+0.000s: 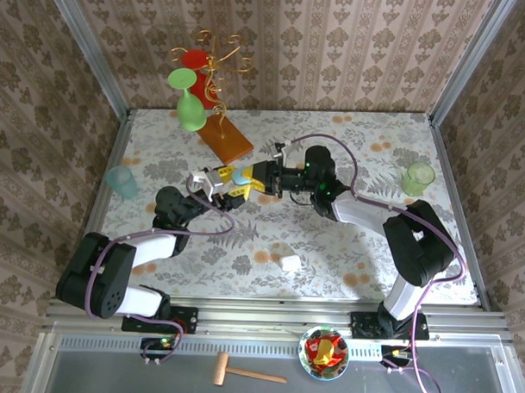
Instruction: Insert the wireless bluetooth earbuds into the charging case
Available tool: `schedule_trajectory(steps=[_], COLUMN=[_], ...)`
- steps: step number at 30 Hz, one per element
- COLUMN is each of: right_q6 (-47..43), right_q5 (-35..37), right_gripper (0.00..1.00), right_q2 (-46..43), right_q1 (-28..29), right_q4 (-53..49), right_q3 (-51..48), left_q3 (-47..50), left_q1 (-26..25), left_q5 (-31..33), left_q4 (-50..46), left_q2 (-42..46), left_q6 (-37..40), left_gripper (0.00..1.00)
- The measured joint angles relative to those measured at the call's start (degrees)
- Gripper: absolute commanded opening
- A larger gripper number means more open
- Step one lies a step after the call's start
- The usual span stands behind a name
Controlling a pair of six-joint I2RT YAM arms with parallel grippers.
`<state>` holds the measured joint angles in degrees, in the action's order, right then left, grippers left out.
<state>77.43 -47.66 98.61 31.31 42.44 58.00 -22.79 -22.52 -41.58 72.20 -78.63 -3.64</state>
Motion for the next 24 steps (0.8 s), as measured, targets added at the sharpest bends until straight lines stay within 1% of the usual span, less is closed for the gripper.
schedule_trajectory(steps=[3, 8, 11, 14, 17, 19, 22, 24], right_q6=[-4.52, -13.22, -17.40, -20.06, -21.29, -21.84, -22.45, -23.15], right_q5=[2.69, 10.49, 15.65, 20.48, 23.32, 24.68, 26.60, 27.65], right_gripper=[0.12, 0.12, 0.11, 0.10, 0.10, 0.10, 0.14, 0.20], right_q2=[-0.90, -1.03, 1.49, 6.84, 12.07, 14.75, 17.42, 18.12], right_q1=[-2.51, -7.10, -9.05, -9.86, -9.77, -9.66, -9.66, -9.66], right_q4=[-5.14, -15.28, -20.81, -24.85, -27.26, -28.55, -30.42, -31.54], right_q3=[-0.37, -0.31, 1.16, 4.26, 6.62, 7.89, 9.07, 9.44], left_q3=[0.87, 1.77, 1.84, 1.84, 1.84, 1.84, 1.84, 1.84], left_q1=[0.00, -0.59, -2.16, -4.24, -6.03, -6.29, -6.27, -6.32], left_q5=[0.72, 2.95, 4.92, 6.95, 8.02, 8.68, 9.11, 9.22], left_q4=[-1.03, -7.85, -13.35, -18.75, -22.67, -24.37, -25.68, -26.38], left_q2=[0.00, 0.52, 2.05, 3.74, 4.26, 4.26, 4.24, 4.24], left_q6=[1.07, 4.26, 7.48, 11.04, 13.70, 14.69, 15.61, 16.02], left_gripper=[0.87, 0.99, 1.00, 1.00, 1.00, 1.00, 1.00, 1.00])
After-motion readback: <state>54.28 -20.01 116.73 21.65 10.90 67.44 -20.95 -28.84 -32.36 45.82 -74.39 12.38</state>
